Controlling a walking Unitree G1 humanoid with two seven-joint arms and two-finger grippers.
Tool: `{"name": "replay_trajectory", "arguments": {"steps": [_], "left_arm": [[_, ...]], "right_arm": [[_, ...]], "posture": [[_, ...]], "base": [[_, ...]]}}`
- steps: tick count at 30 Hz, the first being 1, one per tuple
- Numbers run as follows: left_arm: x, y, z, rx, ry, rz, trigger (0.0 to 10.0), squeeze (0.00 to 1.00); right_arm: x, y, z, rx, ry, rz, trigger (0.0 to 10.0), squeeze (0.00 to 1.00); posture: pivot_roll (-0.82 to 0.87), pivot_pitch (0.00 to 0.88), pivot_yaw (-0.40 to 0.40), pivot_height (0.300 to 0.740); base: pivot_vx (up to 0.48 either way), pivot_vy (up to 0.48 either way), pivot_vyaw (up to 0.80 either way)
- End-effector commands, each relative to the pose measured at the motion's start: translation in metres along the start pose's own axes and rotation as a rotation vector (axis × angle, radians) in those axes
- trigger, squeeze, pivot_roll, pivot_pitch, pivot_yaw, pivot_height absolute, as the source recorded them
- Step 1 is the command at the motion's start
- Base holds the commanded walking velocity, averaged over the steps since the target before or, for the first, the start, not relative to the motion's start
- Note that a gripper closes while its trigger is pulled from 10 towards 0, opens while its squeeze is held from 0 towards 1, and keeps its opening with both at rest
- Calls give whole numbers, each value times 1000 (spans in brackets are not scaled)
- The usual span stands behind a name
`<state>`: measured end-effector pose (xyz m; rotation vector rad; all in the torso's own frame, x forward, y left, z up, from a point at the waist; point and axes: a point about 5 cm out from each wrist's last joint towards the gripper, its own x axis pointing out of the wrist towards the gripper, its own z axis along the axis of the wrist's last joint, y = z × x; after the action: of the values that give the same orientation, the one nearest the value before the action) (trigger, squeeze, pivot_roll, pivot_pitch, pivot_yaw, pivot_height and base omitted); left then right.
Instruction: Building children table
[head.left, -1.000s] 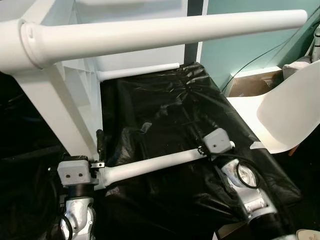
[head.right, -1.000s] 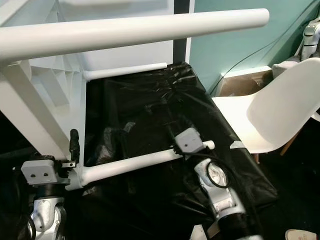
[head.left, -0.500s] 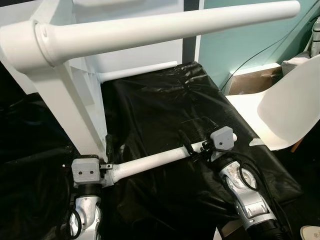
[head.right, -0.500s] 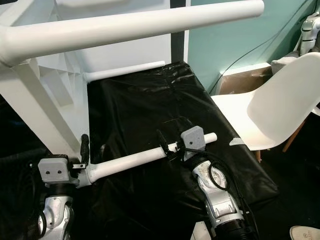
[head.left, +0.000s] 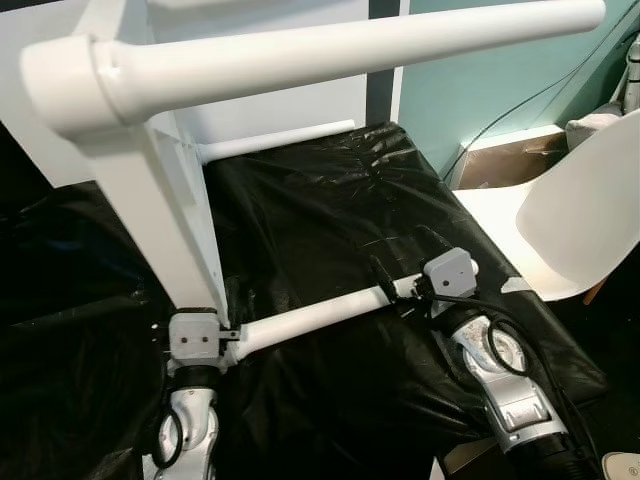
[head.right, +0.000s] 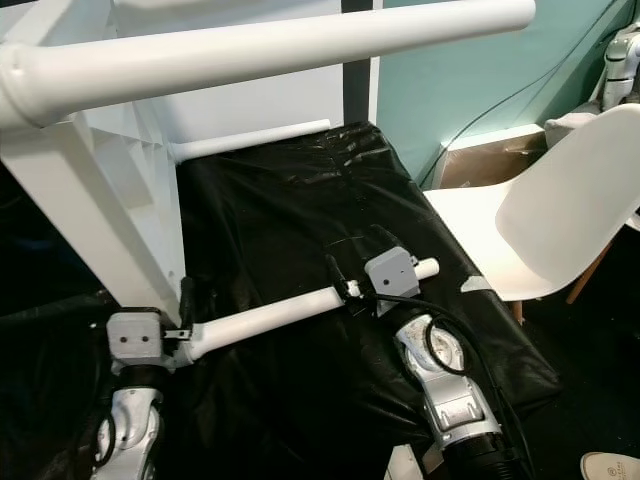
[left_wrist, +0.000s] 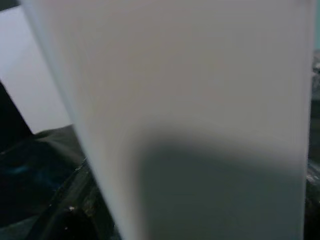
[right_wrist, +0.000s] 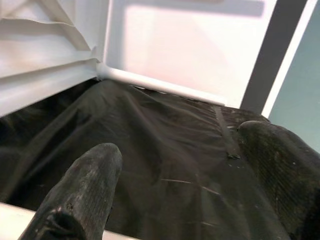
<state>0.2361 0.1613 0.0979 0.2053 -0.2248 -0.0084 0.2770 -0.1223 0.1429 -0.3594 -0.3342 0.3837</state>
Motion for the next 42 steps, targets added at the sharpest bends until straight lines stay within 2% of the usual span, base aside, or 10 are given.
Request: {"name": "replay_trajectory", "arguments": {"steps": [1, 7, 12, 32, 33, 34, 35, 36, 37, 42], "left_arm": [[1, -6, -6, 8, 35, -32, 10000, 0], [3, -2, -2, 16, 4, -2, 10000, 0], [5, 3, 4, 47, -41, 35, 10000, 0], [22, -7, 22, 67, -118, 9, 10000, 0], [22, -7, 21, 75, -115, 9, 5255, 0], [23, -5, 19, 96, -102, 15, 5255, 0], [25, -3, 16, 114, -87, 29, 2235, 0], [25, -3, 16, 114, -87, 29, 2235, 0], [26, 0, 14, 129, -72, 47, 0, 0], [26, 17, 2, 192, 8, 151, 0, 0]], "right_arm": [[4, 2, 7, -17, -32, 3, 10000, 0], [5, -1, 23, -186, -118, 3, 10000, 0], [2, -20, 48, -502, -245, -135, 10000, 0], [5, -33, 63, -699, -291, -219, 10000, 0], [5, -33, 62, -697, -286, -221, 10000, 0], [5, -33, 60, -695, -280, -220, 10000, 0], [6, -33, 59, -688, -275, -218, 10000, 0], [6, -33, 59, -688, -275, -218, 10000, 0], [6, -32, 59, -682, -272, -216, 10000, 0], [9, -27, 55, -662, -265, -192, 10000, 0]], "posture": [[-1, 0, 77, 740], [-2, 0, 78, 740], [-4, 0, 79, 740], [-18, 0, 78, 740], [-18, 0, 78, 740], [-18, 0, 78, 740], [-18, 0, 78, 740], [-18, 0, 78, 740], [-18, 0, 78, 740], [0, 0, 73, 740]], "base": [[0, 0, 0], [0, 0, 0], [0, 0, 0], [0, 0, 0], [0, 0, 0], [0, 0, 0], [0, 0, 0], [0, 0, 0], [0, 0, 0], [0, 0, 0]]}}
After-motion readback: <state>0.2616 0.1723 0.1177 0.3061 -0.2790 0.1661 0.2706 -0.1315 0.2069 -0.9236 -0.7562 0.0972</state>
